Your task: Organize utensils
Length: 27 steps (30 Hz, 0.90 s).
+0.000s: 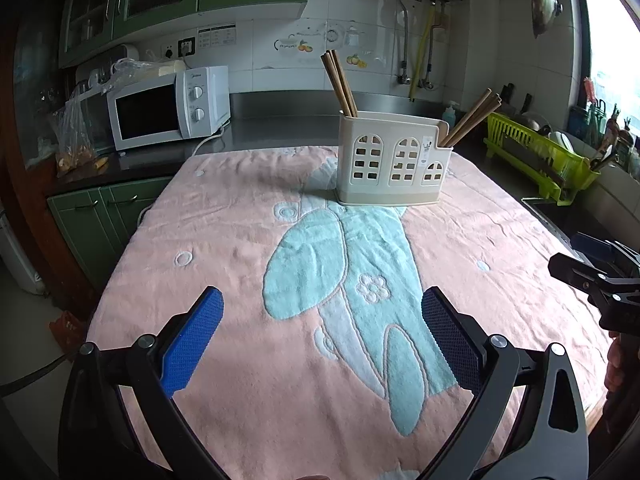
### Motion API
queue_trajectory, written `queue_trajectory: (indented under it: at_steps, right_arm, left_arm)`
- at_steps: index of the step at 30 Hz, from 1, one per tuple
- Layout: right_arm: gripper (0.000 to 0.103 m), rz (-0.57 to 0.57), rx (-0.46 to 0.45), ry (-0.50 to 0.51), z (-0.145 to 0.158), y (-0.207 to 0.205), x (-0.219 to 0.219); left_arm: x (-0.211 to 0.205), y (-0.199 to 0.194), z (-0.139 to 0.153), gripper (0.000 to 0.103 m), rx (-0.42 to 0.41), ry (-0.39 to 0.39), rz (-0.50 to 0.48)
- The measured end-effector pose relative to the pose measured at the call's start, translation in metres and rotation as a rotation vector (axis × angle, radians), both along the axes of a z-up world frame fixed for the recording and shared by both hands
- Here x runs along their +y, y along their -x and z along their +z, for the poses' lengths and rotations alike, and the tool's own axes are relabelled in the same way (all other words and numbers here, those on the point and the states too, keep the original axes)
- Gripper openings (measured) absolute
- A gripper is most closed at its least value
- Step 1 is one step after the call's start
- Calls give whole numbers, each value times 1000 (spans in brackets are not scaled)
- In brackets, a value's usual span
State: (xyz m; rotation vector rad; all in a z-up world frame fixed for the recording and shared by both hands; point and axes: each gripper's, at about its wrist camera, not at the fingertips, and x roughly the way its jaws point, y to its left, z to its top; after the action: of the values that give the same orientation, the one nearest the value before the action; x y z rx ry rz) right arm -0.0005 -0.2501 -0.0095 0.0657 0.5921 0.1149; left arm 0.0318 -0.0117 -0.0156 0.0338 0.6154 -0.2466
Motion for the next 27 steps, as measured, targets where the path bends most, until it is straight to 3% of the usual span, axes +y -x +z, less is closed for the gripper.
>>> queue_trajectory:
  at_steps: [27]
  right_arm:
    - [91,2,5,-2,-4,-2,2]
  left_arm:
    - [-2,1,-5,98,14,-6,8]
